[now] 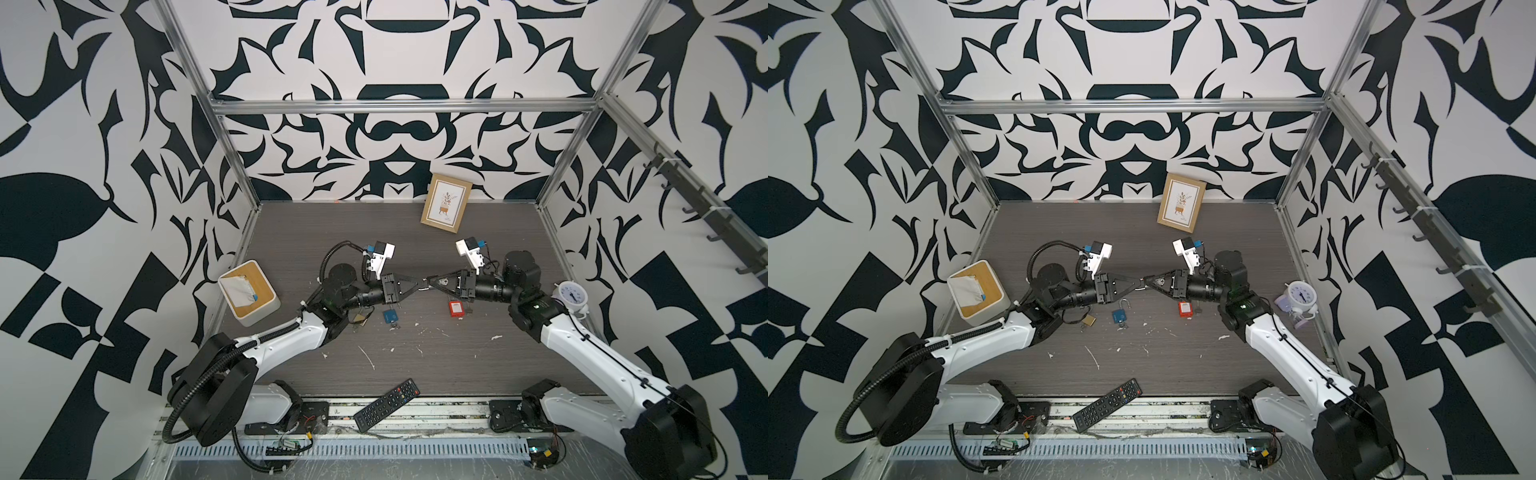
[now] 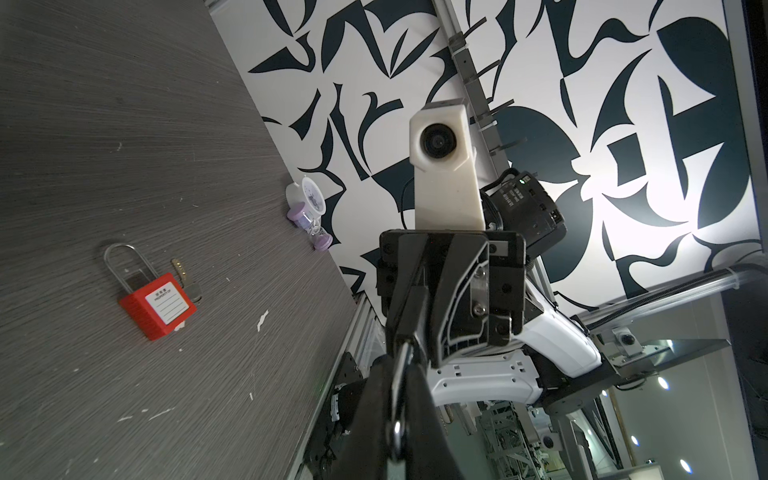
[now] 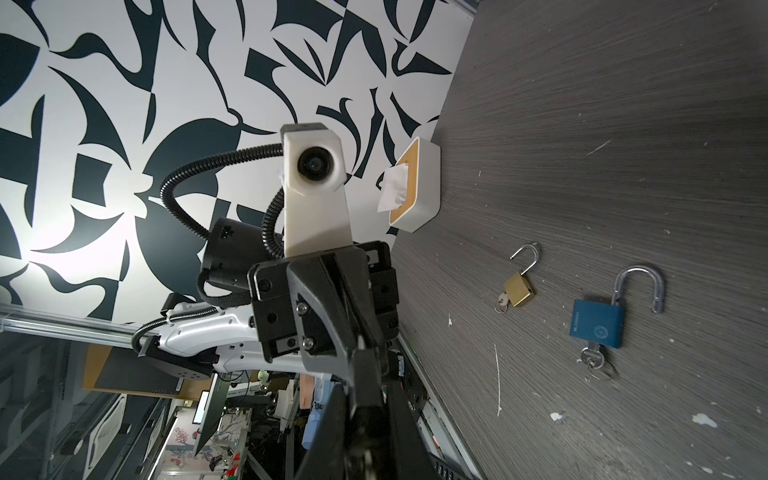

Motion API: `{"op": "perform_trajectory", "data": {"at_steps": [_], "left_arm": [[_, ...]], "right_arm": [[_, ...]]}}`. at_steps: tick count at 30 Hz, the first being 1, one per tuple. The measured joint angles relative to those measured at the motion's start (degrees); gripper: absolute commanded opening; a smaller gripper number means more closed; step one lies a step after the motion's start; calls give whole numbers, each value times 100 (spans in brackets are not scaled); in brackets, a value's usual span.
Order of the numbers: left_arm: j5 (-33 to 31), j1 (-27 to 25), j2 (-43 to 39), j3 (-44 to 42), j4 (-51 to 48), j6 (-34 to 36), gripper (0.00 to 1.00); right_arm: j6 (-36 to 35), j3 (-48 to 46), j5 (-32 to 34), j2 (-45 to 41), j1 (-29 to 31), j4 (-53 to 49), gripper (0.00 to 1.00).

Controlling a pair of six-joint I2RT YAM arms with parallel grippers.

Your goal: Lock with the key

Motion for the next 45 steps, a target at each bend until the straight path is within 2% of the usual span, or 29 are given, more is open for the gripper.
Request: {"op": "perform_trajectory", "data": {"at_steps": [14, 23, 27, 37, 45], "left_arm": [[-13, 22, 98, 153, -7, 57, 0], [-396, 140, 195, 153, -125, 116, 0], [-369, 131, 151, 162, -328, 205, 0], [-306, -184, -374, 295, -1263, 632, 40], [-302, -243, -643, 282, -1513, 691, 46]], "right_arm": [[-219, 382, 254, 256, 170, -282, 0], [20, 380, 1580, 564, 627, 249, 0], [-46, 321, 1930, 442, 737, 184, 0], [-177, 170, 1810, 221, 859, 122, 0], [-116, -55, 1718, -39, 800, 212, 0]]}}
